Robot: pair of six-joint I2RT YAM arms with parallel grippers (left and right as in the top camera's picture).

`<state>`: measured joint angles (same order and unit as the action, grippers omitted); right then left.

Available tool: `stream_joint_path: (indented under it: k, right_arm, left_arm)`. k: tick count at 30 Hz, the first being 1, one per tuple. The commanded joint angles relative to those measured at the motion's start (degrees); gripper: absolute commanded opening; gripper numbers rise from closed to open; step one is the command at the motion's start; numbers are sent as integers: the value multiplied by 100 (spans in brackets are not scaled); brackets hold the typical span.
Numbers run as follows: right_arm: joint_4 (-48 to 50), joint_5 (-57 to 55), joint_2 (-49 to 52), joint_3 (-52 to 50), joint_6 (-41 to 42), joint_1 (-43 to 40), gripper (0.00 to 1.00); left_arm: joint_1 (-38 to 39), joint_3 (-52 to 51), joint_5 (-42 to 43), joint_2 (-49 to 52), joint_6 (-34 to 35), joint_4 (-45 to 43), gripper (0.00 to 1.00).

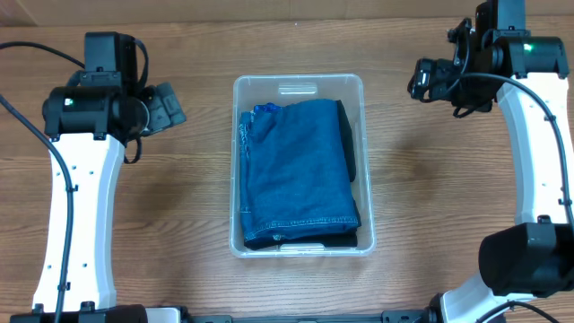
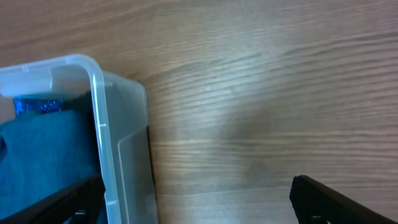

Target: Pack container

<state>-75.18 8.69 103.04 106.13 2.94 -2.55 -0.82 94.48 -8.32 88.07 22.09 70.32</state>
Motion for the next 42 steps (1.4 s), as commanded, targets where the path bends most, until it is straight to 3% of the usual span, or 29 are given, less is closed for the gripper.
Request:
stream_joint_path:
  k: [1,4,9,11,15,18,22,29,35,38,42]
  right_arm:
    - [-15,-133,-516,-42,-42,24,100]
    - [498,-127,-1340,-741,-17,35,100]
    - [2361,-131,-3901,-3858,-20,35,100]
    - [3154,-140,-5259,-5313,-15,33,100]
    - [3464,-151,-6544,-6575,-15,24,100]
    - [2813,-153,-6725,-6819,-15,24,100]
    - [2081,-153,-6610,-6819,-15,24,100]
    - [2017,-153,-6583,-6819,-15,24,100]
    - [1884,-247,-7606,-6872,-20,24,100]
    - [2243,-256,-8828,-7565,-109,24,100]
    - [4177,68,-9934,-8988,-111,24,100]
  left_arm:
    - [-63,-94,177,-514,-380,164,100]
    - [-31,-879,350,-1467,-584,-199,100]
    - [-28,-3434,518,-4424,-831,-1261,100]
    - [-28,-4238,264,-5543,-776,-1296,100]
    - [-28,-4876,203,-6572,-776,-1043,100]
    - [-28,-4909,188,-6649,-756,-352,100]
    - [-28,-4911,192,-6640,-754,-363,100]
    - [-28,-4911,195,-6640,-754,-363,100]
    - [-28,-4911,195,-6640,-754,-363,100]
    - [-28,-4911,195,-6640,-754,-363,100]
    - [-28,-4911,195,-6640,-754,-365,100]
